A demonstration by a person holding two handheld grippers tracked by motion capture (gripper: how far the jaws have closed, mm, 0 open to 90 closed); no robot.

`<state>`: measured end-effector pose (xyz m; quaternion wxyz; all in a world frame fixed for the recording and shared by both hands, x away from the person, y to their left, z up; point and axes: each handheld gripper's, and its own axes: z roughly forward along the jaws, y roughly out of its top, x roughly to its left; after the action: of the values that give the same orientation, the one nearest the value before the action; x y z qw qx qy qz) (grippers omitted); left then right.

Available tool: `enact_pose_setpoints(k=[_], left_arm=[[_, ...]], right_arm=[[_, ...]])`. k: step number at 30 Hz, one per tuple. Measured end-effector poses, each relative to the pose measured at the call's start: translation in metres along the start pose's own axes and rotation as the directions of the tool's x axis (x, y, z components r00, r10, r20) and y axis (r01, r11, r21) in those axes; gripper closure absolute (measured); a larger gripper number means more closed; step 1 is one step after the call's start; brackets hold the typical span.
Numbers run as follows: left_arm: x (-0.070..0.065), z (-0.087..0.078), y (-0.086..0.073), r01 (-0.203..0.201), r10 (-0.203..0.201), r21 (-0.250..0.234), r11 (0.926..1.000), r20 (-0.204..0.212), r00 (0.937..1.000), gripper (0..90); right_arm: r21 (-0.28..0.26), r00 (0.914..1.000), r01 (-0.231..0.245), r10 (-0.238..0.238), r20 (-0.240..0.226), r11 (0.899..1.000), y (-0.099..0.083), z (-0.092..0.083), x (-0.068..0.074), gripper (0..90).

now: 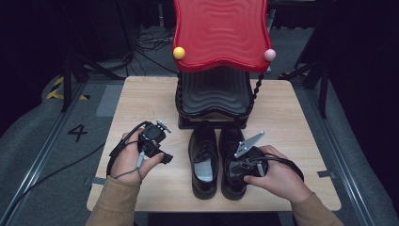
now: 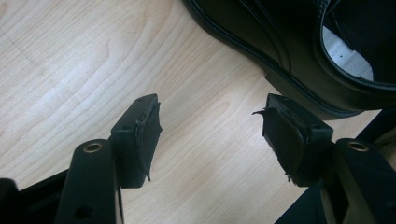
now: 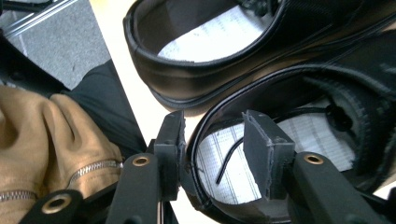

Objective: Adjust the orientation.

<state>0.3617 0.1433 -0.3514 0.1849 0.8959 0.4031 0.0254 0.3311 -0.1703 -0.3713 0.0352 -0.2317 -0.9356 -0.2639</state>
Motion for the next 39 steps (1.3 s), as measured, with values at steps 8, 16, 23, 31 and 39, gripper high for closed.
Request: enact_pose_setpoints(k=[8, 16, 23, 31, 39], left_arm=[[-0.003, 0.001, 0.003, -0.017, 0.017, -0.004, 0.9998, 0.005, 0.9998, 38.0], [-0.008, 0.006, 0.007, -0.043, 0.043, 0.013, 0.9990, 0.009, 0.9990, 38.1], [-0.003, 0.005, 0.009, -0.045, 0.045, 0.001, 0.9990, 0.018, 0.9988, 38.2], [0.002, 0.005, 0.023, -0.076, 0.077, -0.017, 0.9970, 0.039, 0.9963, 38.1], [0.009, 0.003, 0.032, -0.070, 0.071, -0.034, 0.9970, 0.034, 0.9969, 38.0]], right_arm=[[-0.034, 0.9985, -0.040, 0.041, 0.037, 0.999, 0.011, -0.005, 0.000, 58.5], [-0.063, 0.9733, -0.202, 0.208, 0.098, 0.977, 0.017, 0.000, -0.005, 48.2], [-0.060, 0.9534, -0.275, 0.280, 0.111, 0.960, 0.023, 0.009, -0.007, 46.3], [-0.047, 0.9164, -0.373, 0.375, 0.139, 0.927, 0.022, 0.014, 0.000, 43.2], [-0.061, 0.8669, -0.469, 0.473, 0.159, 0.881, 0.027, 0.029, 0.003, 40.1]])
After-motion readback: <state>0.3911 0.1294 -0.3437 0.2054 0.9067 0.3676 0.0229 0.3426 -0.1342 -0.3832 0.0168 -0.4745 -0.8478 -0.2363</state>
